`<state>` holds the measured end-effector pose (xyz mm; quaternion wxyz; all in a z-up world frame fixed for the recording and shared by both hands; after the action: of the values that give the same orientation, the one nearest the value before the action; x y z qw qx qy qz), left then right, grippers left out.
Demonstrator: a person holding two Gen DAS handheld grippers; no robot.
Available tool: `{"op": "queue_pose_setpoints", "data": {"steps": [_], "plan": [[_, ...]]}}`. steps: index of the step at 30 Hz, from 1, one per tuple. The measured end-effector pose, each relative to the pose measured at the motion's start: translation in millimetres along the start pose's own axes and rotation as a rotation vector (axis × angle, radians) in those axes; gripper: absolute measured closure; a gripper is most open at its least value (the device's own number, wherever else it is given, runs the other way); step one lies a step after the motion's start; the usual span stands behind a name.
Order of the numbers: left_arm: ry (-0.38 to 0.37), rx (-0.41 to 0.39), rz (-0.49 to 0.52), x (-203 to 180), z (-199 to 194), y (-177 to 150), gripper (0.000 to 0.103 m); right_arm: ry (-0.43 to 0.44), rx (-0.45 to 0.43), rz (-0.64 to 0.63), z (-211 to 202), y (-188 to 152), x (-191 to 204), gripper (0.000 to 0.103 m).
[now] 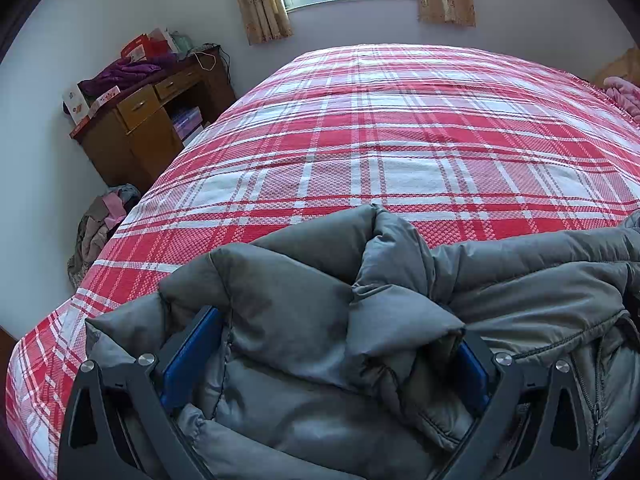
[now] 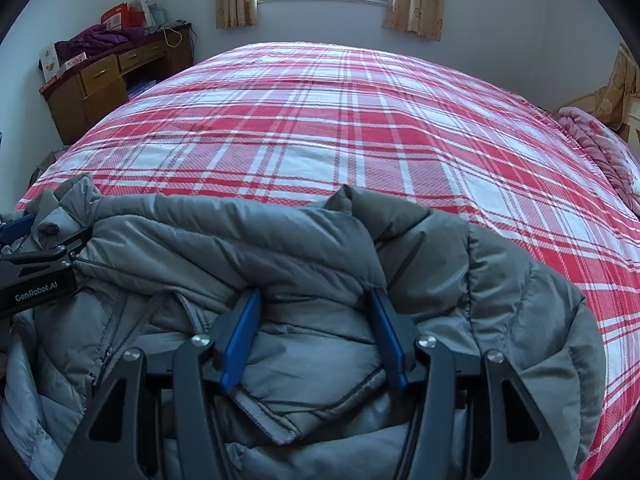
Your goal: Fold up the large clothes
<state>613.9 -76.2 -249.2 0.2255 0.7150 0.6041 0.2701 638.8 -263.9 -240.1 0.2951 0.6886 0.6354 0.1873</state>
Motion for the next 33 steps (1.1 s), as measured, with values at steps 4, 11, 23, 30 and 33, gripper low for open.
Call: {"op": "queue_pose_setpoints", "data": {"steps": [4, 11, 23, 30, 33], "plan": [[0.003, 0.0, 0.003, -1, 1, 0, 0.001, 0.0, 0.0, 0.0, 0, 0, 0, 0.046], [-0.016, 0.033, -0.002, 0, 1, 7, 0.001, -0.007, 0.005, -0.012, 1, 1, 2, 0.043], [-0.063, -0.06, 0.093, 74, -177, -83, 0.001, 0.021, 0.032, 0.05, -116, -85, -83, 0.02], [-0.073, 0.036, 0.122, 120, -240, -236, 0.001, 0.022, 0.09, 0.123, -186, -214, -119, 0.02], [-0.074, 0.064, 0.105, 125, -255, -274, 0.001, 0.017, 0.09, 0.177, -216, -256, -133, 0.019]]}}
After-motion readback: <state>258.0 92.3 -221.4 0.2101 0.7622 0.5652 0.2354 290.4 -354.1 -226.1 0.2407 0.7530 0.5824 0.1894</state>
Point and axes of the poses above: each gripper's, at about its wrist camera, not at the fingertips, and z roughly the way its jaws point, x to its left, y to its top, the point moved 4 cm from there along z, roughly the way its jaws point, and after that the axes turned 6 degrees about -y, right-handed, at the moved point
